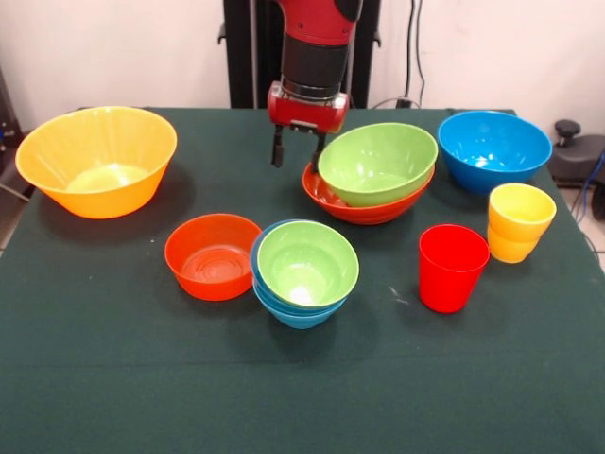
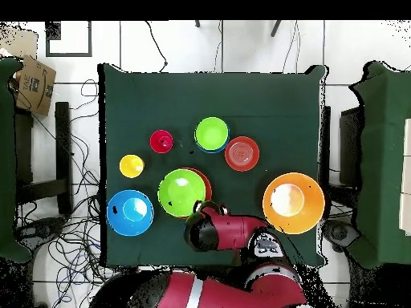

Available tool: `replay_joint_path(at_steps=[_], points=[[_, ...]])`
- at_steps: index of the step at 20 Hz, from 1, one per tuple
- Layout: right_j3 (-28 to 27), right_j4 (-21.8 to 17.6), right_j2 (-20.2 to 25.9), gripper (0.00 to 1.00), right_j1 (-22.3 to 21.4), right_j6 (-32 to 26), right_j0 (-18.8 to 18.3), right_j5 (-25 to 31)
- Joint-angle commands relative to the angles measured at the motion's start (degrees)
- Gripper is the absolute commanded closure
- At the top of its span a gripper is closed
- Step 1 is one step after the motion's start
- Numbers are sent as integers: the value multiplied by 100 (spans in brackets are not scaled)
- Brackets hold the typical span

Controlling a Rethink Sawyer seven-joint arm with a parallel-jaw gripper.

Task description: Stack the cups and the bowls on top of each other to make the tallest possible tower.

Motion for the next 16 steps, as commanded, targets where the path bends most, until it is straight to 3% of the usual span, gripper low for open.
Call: replay_joint_path(at_steps=[1, 11, 16], points=[[-284, 77, 309, 0, 508, 687, -24, -136], [-252, 277, 542, 0, 227, 718, -8, 206], [-226, 407, 509, 0, 75, 781, 172, 292]])
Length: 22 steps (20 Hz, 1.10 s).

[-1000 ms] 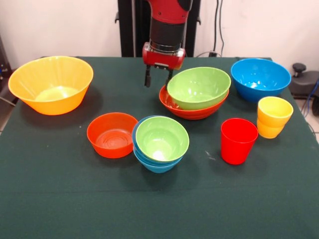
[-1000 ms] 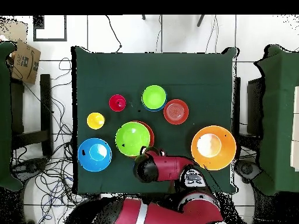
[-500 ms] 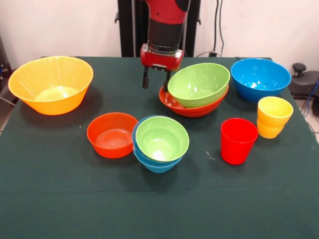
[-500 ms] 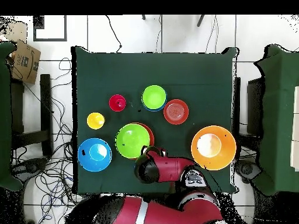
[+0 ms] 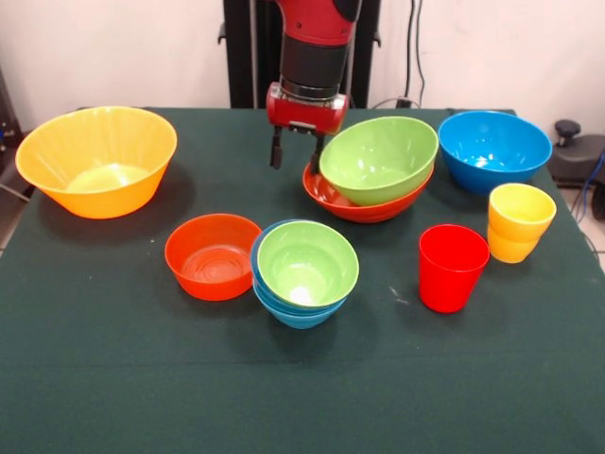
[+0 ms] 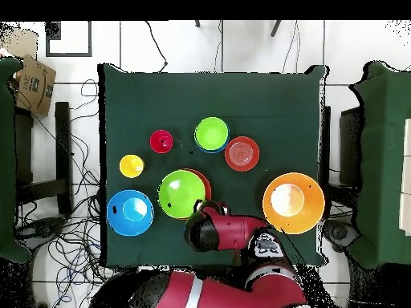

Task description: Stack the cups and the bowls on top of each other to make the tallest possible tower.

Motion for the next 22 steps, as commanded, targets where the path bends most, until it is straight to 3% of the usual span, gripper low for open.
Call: replay_joint_path(at_steps=[1, 14, 22], points=[[-235, 382, 526, 0, 78, 786, 184, 367], [-32, 750, 754, 0, -258, 892, 341, 525], [-78, 867, 740, 0, -46, 879, 388, 281]])
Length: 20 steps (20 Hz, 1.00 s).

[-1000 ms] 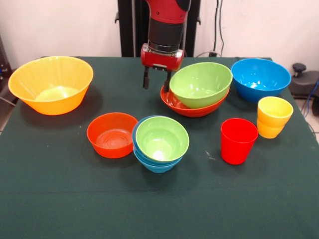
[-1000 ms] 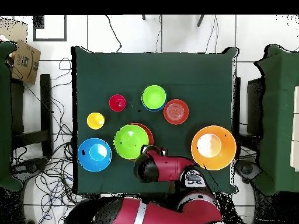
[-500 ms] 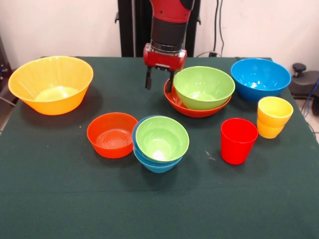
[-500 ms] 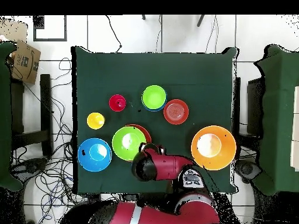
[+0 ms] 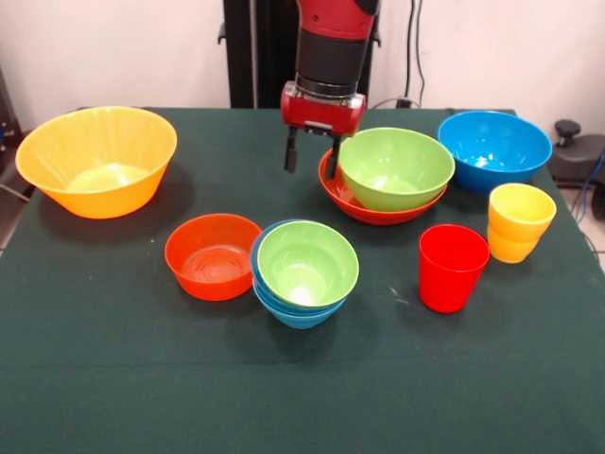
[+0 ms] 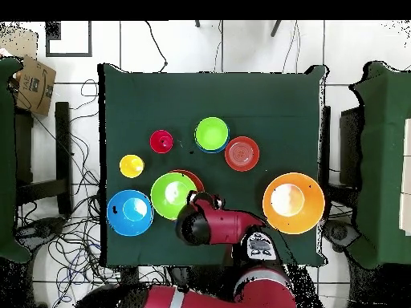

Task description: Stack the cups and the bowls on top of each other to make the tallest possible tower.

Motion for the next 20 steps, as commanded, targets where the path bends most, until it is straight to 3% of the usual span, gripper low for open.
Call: replay_joint_path(at_steps=[1, 7, 11, 14, 20], points=[[-84, 308, 678, 0, 209, 868, 145, 256], [-173, 202, 669, 0, 513, 811, 115, 22], [-120, -44, 1000, 0, 614, 658, -174, -66], [15, -333, 1557, 0, 645, 525, -611, -179], [107, -506, 1801, 0, 640, 516, -854, -222]])
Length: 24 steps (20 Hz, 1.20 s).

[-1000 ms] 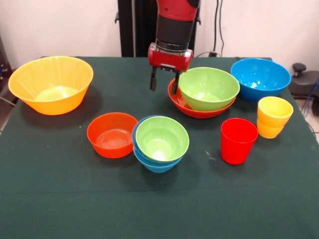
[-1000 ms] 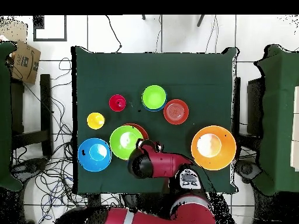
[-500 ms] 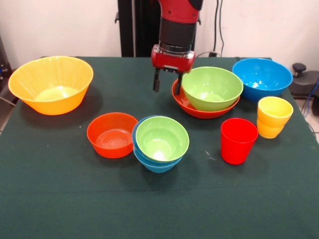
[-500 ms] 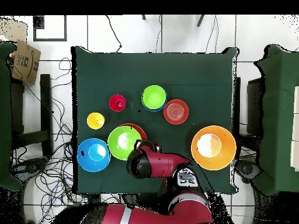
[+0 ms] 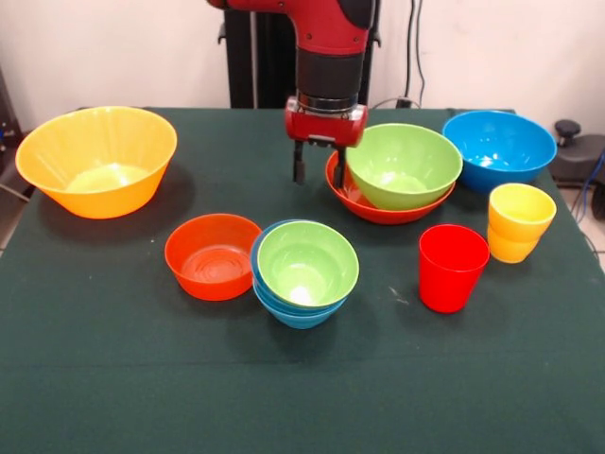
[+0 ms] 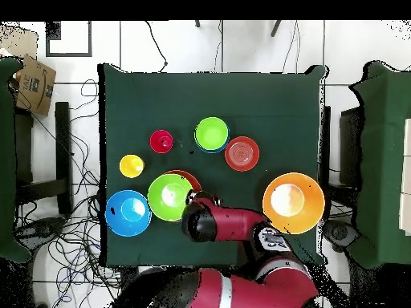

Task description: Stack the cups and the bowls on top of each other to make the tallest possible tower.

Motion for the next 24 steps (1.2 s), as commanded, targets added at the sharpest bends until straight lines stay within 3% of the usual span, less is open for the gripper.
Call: replay_joint_path(at_steps=[1, 7, 13, 22, 23, 24], points=[[81, -340, 1171, 0, 440, 513, -195, -208], [187, -557, 1661, 0, 393, 342, -563, -7], [159, -591, 1864, 0, 448, 389, -640, -28], [156, -584, 1781, 0, 504, 489, -591, -118], [152, -568, 1744, 100, 498, 504, -564, -114], [152, -575, 1696, 100, 475, 493, -533, -112]])
